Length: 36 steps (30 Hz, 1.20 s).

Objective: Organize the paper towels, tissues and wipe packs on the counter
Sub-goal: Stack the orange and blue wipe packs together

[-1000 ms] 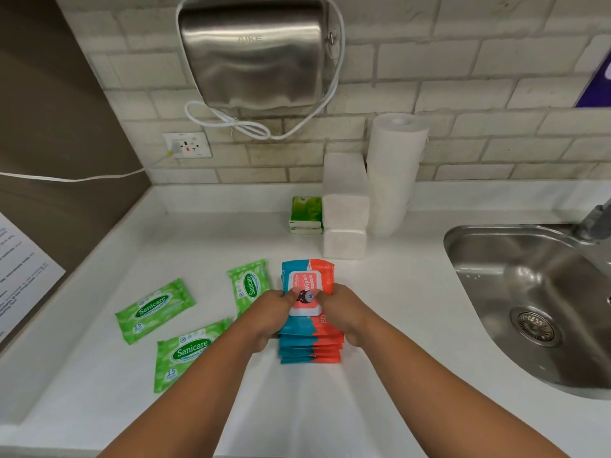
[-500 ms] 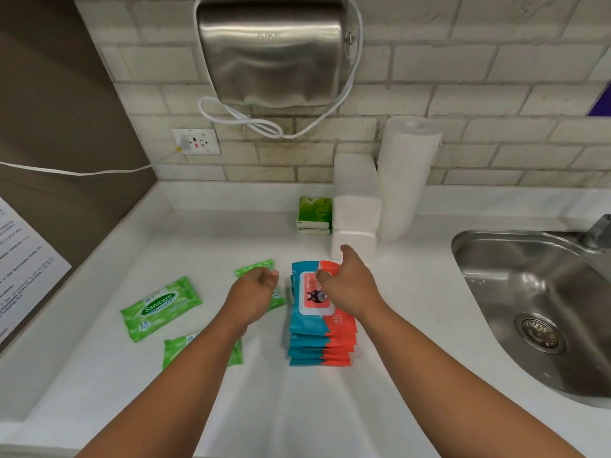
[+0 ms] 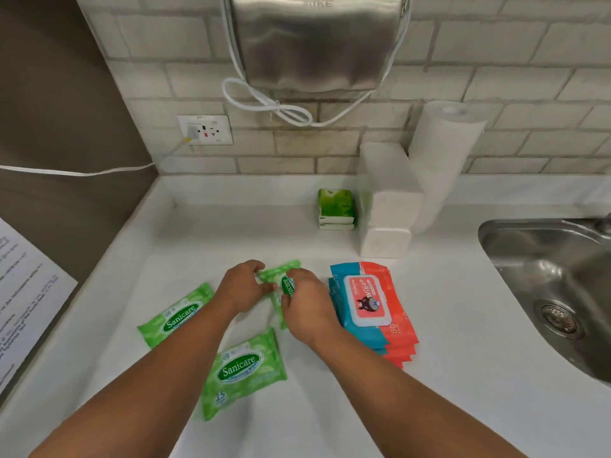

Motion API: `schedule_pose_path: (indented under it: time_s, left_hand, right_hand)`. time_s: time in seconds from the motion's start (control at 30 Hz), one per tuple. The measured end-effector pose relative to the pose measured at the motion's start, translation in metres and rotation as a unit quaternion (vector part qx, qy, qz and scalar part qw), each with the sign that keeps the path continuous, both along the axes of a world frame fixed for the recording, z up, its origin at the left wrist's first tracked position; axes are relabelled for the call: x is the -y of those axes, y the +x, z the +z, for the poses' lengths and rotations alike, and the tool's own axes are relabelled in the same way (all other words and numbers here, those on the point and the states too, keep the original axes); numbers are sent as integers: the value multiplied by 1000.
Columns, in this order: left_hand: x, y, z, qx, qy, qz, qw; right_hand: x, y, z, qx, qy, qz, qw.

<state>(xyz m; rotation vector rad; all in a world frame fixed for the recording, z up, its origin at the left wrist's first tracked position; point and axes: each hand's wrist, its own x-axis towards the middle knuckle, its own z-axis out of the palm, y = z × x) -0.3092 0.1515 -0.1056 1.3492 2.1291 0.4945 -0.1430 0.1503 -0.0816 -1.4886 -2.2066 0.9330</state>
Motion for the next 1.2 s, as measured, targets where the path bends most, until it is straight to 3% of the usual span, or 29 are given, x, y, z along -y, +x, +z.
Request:
schedule_pose_path:
  time_s: [0.13,0.2,0.5,0.67,0.83,1.03,1.2]
  left_hand:
    - [-9,-9,-12,18,-16,-28,999]
    - [-14,-11,-16,36,-17,-26,999]
    - [-23,-33,-18,162,15,28,986]
    - [-5,-64,4,230,40,39,972]
    - [27,-94,14,287,44,109,951]
    - [60,-113,0,248,48,163,954]
    - [80,-112,-9,126,74,202,969]
  right_hand:
    - [2,-11,-35,117,-11,-32,993]
    - [3,-14,-46,125,-21,-45,991]
    - [-4,-25,-56,-44,-21,-69,996]
    - [-6,-41,-51,-150,-99,-86,980]
    - [-2,-65,-45,-161,-115,-65,978]
    - [7,-85,-50,-124,-177,5,976]
    - [11,-88,-43,-103,-220,66,968]
